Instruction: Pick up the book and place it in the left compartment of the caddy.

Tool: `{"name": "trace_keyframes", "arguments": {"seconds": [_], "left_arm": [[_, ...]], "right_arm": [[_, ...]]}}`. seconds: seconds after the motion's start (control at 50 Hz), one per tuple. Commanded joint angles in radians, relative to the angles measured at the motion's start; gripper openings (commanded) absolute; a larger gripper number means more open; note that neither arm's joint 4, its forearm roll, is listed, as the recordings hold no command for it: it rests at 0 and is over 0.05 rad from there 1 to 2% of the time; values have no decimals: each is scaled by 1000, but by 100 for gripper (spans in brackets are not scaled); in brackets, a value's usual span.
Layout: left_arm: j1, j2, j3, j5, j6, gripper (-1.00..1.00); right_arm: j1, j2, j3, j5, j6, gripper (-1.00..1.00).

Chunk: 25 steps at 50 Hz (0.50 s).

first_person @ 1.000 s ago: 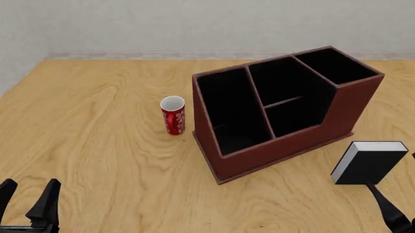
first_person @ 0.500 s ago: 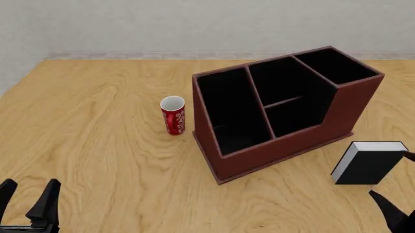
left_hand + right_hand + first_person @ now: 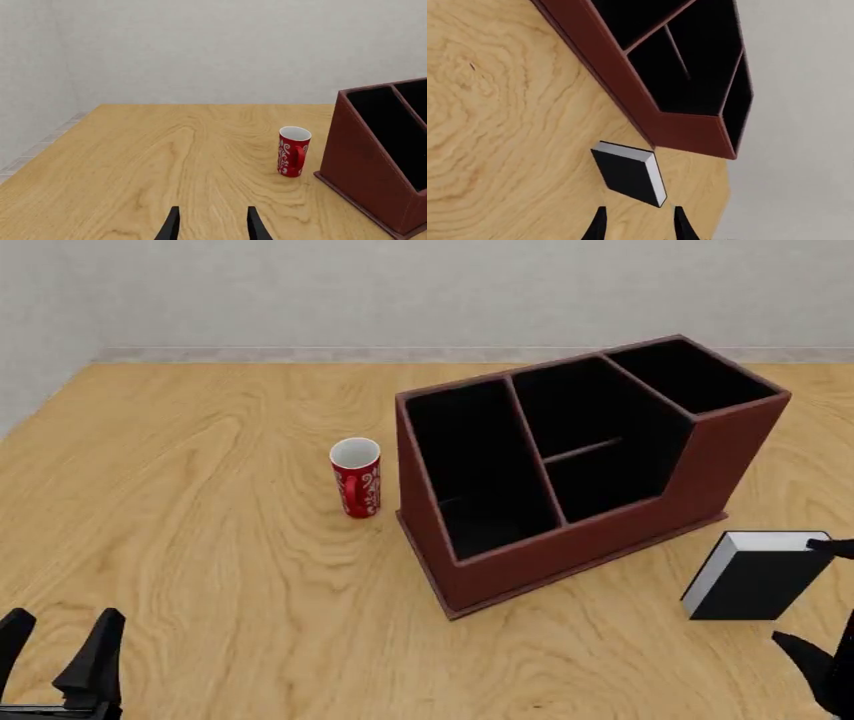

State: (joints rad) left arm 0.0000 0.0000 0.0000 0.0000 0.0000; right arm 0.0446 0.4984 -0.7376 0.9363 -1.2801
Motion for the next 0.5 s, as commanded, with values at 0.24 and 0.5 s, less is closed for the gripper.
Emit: {"name": "trace_keyframes", "arguments": {"seconds": [0.24, 0.5], "left_arm": [[0, 0, 0, 0, 0, 100], [0, 0, 0, 0, 0, 100]], "right_arm": [[-62, 119, -55, 23, -161, 100], [-96, 248, 0, -116, -234, 100]]}}
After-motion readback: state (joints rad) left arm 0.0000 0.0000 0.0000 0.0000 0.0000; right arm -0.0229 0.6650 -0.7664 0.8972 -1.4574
